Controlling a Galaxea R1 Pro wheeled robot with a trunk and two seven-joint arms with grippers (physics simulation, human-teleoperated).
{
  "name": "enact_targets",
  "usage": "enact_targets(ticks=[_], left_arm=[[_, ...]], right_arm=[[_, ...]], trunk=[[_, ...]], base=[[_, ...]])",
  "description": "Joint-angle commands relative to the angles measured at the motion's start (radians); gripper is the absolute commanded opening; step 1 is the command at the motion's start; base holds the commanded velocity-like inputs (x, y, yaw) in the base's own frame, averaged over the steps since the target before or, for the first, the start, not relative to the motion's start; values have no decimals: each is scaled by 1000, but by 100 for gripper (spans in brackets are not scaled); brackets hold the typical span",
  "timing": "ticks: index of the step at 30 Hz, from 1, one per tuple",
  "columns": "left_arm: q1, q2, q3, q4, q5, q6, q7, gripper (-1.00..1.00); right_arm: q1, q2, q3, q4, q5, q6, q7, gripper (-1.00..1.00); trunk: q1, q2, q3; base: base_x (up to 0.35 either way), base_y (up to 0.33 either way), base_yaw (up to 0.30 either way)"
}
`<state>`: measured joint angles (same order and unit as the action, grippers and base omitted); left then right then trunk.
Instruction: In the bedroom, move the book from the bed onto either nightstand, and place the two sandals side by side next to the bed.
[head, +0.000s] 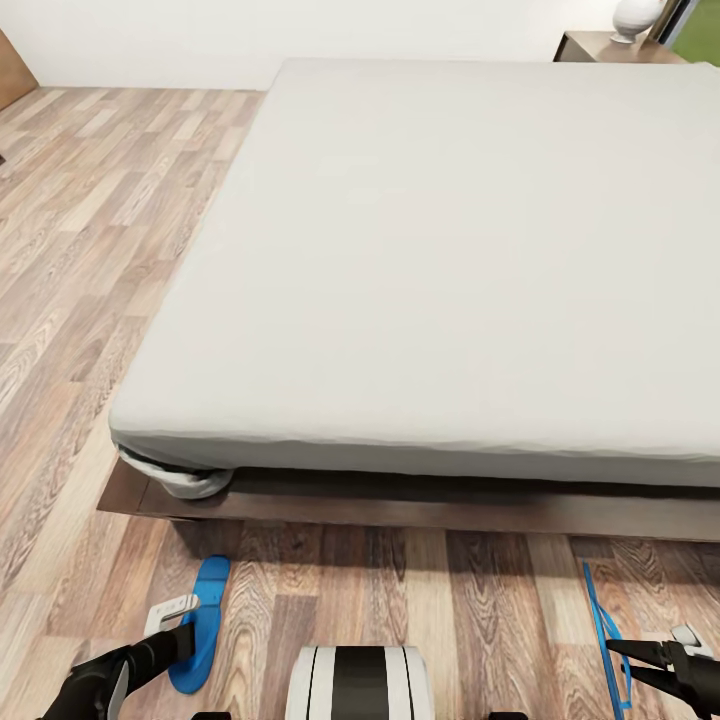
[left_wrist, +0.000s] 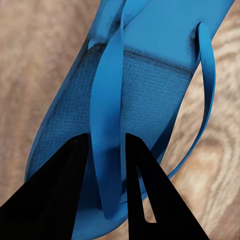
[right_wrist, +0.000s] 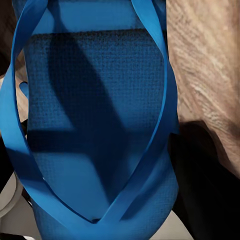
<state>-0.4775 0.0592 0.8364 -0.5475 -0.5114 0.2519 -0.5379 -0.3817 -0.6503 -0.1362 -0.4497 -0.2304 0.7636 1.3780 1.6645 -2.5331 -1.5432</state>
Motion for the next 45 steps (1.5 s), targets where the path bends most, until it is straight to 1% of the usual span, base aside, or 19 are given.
enact_targets(ticks=[1,4,10,27,34,45], left_arm=[[-1,-1,7,-2,-6,6,-8,-100],[-1,-1,7,-2,-5,6,-8,-100],[-1,-1,7,-2,-6,6,-8,-100],[-1,-1,7,-2,-5,6,-8,-100],[-1,-1,7,-2,-5,6,-8,-100],[-1,-1,7,-2,-6,6,-8,-100]], right_arm=[[0,0,0,0,-3,9,1,-100],[0,0,0,-1,-3,9,2,-100],[0,0,0,-1,-3,8,2,-100],[0,0,0,-1,-3,9,1,-100],[0,0,0,-1,-3,9,1,-100],[0,0,0,-2,-3,9,1,-100]], trunk=[[0,0,-1],[0,0,-1],[3,-2,-24],[3,-2,-24],[6,-3,-51],[6,-3,-51]], base=[[0,0,0],[0,0,0],[0,0,0],[0,0,0],[0,0,0],[0,0,0]])
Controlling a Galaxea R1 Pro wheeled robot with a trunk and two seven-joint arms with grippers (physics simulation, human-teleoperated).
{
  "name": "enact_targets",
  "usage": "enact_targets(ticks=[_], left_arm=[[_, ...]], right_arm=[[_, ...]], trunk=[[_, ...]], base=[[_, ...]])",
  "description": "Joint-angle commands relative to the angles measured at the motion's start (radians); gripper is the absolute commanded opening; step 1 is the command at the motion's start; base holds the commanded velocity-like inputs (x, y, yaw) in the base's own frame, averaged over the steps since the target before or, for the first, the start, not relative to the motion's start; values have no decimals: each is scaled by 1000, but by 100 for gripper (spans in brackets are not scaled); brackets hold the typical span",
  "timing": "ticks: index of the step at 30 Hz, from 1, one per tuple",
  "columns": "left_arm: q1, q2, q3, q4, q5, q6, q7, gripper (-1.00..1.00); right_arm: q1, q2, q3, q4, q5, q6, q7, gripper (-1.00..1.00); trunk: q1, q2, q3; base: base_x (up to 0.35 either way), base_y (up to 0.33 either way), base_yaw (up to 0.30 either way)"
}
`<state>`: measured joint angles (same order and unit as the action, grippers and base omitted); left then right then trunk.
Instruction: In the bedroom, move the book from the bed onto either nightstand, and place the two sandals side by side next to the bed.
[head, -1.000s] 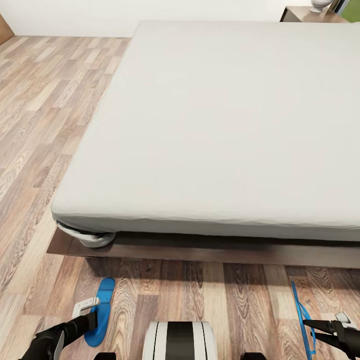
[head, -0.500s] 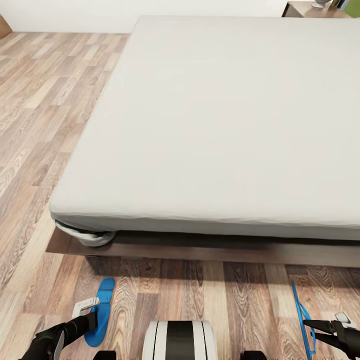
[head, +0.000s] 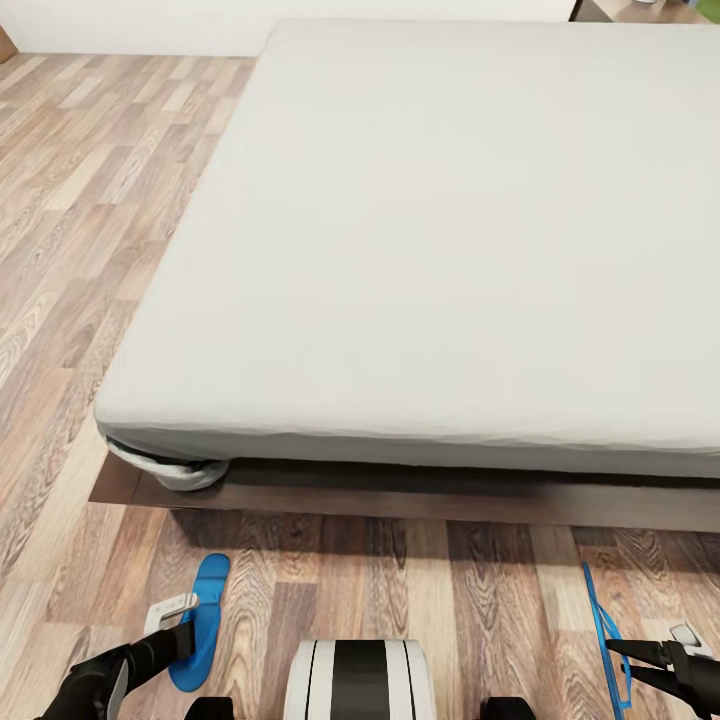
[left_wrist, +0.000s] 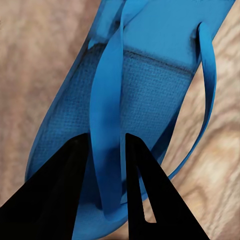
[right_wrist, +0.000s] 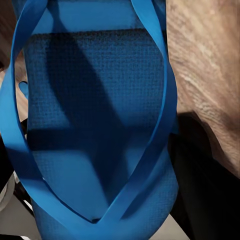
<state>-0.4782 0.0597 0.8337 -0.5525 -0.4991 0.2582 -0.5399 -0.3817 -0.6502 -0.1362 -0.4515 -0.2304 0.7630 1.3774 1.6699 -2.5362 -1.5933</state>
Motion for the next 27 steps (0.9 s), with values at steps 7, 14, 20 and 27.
enact_targets(ticks=[7,14,20,27], left_arm=[[0,-1,10,3,-18,0,-6,-100],[0,-1,10,3,-18,0,-6,-100],[0,-1,10,3,-18,0,-6,-100],[0,-1,10,3,-18,0,-7,-100]], right_arm=[[0,0,0,0,-3,9,2,-100],[0,0,0,0,-3,9,2,-100],[0,0,0,1,-3,9,2,-100],[0,0,0,0,-3,9,2,-100]], trunk=[[3,-2,-24],[3,-2,-24],[3,-2,-24],[2,-1,-12]], base=[[0,0,0],[0,0,0],[0,0,0],[0,0,0]])
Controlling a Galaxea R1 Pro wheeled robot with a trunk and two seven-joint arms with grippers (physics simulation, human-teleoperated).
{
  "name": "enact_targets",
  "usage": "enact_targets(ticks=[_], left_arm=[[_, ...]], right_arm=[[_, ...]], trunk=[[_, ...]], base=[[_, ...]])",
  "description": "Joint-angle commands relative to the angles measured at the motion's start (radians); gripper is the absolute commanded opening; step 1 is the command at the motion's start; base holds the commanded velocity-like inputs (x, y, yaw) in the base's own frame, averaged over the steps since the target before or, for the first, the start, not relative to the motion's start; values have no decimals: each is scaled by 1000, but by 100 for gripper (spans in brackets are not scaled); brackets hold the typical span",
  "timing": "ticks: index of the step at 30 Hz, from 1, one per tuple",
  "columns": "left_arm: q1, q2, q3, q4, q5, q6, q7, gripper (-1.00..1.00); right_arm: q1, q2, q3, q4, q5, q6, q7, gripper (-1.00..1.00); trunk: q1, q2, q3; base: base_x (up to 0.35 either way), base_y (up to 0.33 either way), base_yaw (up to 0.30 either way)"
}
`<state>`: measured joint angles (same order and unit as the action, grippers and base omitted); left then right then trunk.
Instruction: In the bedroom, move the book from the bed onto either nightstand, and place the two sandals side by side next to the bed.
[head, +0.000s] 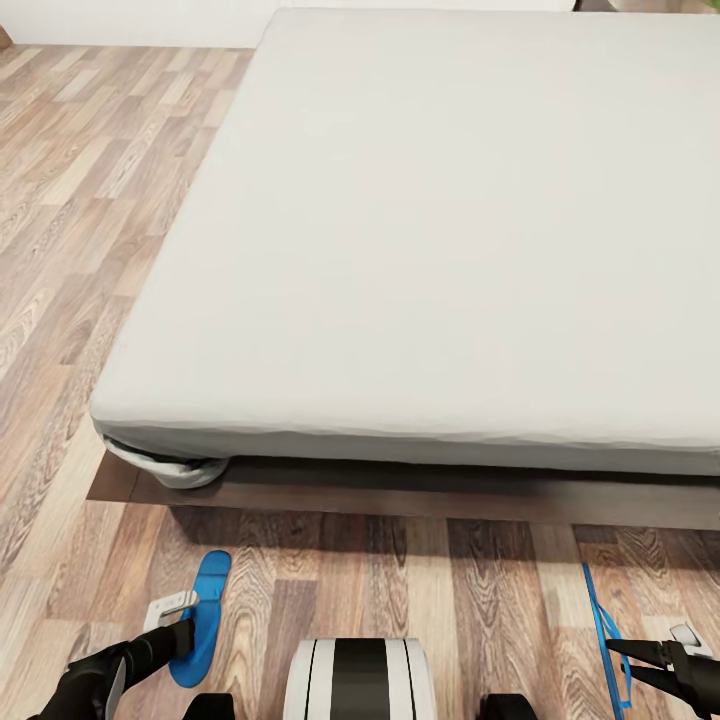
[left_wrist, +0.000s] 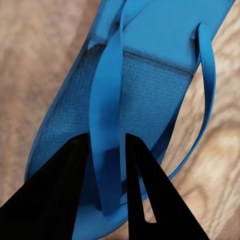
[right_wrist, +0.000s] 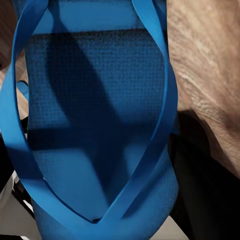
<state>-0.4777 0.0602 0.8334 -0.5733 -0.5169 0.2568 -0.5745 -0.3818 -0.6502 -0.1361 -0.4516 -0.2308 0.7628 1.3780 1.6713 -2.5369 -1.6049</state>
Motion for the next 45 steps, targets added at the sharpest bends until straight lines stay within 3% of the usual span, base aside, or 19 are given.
enact_targets(ticks=[1,40,45], left_arm=[[-1,-2,10,24,0,1,27,-100],[-1,-2,10,24,0,1,27,-100],[-1,-2,10,24,0,1,27,-100]], right_arm=[[0,0,0,0,-2,9,1,-100],[0,0,0,0,-2,9,1,-100],[0,0,0,1,-2,9,1,-100]], trunk=[[0,0,-1],[-1,1,11],[-2,1,23]], base=[[0,0,0],[0,0,0],[0,0,0]])
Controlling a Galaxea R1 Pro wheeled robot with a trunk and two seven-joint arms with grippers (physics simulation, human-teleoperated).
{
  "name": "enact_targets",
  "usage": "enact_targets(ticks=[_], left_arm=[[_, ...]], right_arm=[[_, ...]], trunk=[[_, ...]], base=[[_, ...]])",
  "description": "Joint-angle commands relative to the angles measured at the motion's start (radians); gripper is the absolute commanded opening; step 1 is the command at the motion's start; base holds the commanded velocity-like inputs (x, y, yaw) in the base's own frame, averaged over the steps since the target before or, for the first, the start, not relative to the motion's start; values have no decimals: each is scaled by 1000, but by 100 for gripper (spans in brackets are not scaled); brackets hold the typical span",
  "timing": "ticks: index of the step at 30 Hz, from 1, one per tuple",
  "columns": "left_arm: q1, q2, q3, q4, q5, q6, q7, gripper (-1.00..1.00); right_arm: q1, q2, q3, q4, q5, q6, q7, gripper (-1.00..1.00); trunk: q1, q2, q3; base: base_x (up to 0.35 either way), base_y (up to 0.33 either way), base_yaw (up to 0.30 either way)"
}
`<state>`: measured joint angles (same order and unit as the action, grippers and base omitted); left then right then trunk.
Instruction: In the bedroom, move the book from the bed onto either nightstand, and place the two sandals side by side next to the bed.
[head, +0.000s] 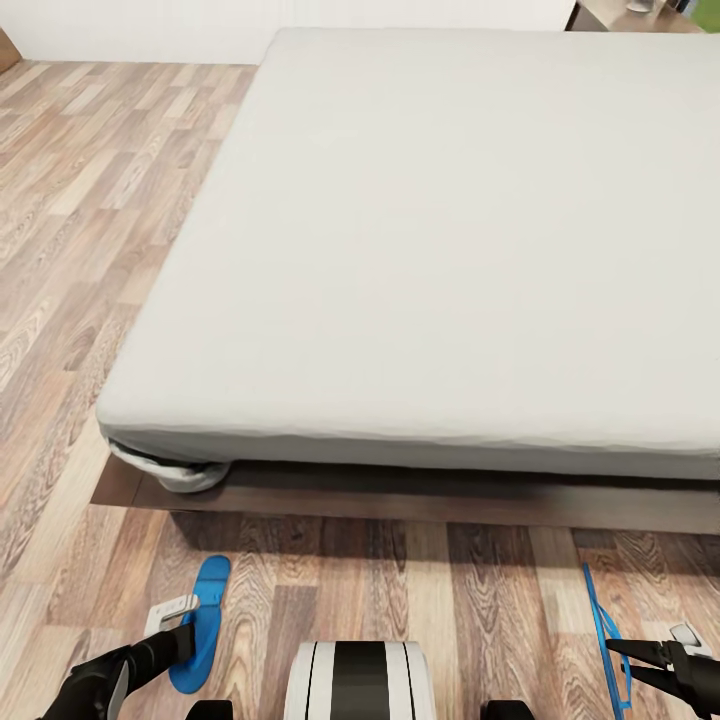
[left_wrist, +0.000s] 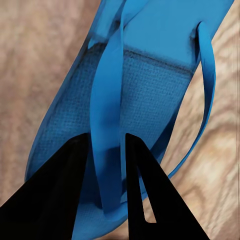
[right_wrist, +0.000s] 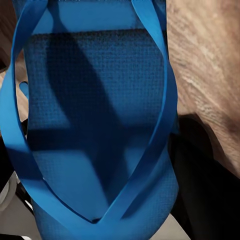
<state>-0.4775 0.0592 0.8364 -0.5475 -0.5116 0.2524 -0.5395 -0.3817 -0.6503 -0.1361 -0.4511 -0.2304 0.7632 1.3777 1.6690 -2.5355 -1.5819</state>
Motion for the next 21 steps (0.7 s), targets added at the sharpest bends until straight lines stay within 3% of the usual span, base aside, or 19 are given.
enact_targets(ticks=[1,21], left_arm=[[-1,-1,7,-2,-5,5,-8,-100],[-1,-1,7,-2,-5,5,-10,-100]], right_arm=[[0,0,0,0,-3,9,1,-100],[0,0,0,0,-3,9,1,-100]], trunk=[[0,0,-1],[0,0,-1]], base=[[0,0,0],[0,0,0]])
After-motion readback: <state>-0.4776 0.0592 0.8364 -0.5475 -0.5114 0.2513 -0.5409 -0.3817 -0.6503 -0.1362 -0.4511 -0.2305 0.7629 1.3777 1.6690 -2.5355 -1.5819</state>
